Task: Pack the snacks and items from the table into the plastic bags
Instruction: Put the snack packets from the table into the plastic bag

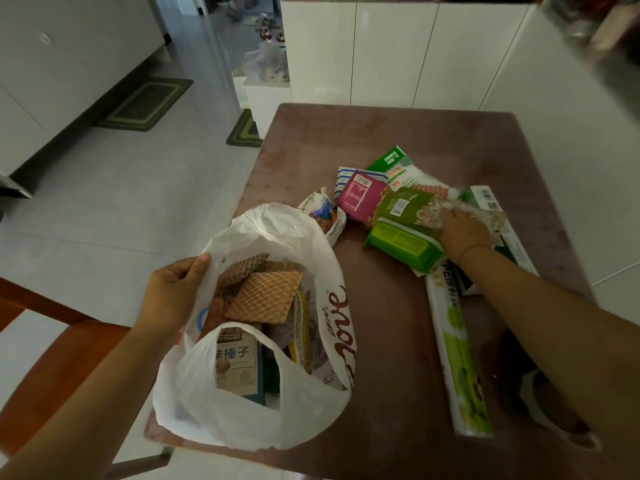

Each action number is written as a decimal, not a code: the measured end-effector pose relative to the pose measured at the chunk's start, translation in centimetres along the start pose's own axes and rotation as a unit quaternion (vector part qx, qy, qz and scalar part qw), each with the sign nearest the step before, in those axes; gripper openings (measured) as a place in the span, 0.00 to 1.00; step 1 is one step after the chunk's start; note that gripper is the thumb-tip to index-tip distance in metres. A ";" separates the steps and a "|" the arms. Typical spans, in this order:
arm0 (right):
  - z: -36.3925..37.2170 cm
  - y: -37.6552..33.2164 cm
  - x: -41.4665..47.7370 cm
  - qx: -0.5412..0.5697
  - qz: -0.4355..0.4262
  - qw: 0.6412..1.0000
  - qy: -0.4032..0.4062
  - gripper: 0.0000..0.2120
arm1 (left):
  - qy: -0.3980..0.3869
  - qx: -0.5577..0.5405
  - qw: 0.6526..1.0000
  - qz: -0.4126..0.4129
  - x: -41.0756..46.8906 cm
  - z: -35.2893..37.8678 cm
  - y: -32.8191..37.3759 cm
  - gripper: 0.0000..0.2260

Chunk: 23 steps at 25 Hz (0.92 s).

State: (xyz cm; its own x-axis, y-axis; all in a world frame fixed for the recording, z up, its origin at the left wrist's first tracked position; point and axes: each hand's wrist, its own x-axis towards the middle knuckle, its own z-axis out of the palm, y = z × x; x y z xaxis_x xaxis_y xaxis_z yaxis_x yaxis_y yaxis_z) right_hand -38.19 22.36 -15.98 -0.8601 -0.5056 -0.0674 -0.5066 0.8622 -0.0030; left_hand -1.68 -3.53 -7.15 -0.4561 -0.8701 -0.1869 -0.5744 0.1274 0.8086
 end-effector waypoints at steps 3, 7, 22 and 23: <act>-0.7 0.0 0.0 0.038 0.002 0.998 0.052 0.15 | 0.005 -0.002 1.000 -0.002 -0.2 0.0 0.3 0.17; -4.3 -0.7 -2.7 0.139 0.035 0.975 0.172 0.09 | 0.010 -0.008 1.000 -0.004 -0.4 -0.2 0.7 0.17; -5.8 -17.5 -22.7 0.693 0.016 0.632 -0.346 0.12 | -0.012 -0.052 0.999 -0.007 -1.4 -0.3 1.0 0.11; -5.7 -18.5 -22.7 0.692 0.026 0.631 -0.351 0.11 | -0.008 -0.059 0.998 -0.011 -1.5 -0.4 1.0 0.11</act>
State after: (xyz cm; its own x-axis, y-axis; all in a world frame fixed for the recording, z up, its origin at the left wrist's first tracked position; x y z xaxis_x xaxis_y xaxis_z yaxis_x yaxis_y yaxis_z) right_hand -9.61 17.68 -8.68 -0.3893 -0.7559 -0.5264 0.4749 0.3250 -0.8178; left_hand -1.26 -2.30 -5.85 -0.4559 -0.8643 -0.2126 -0.4997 0.0510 0.8647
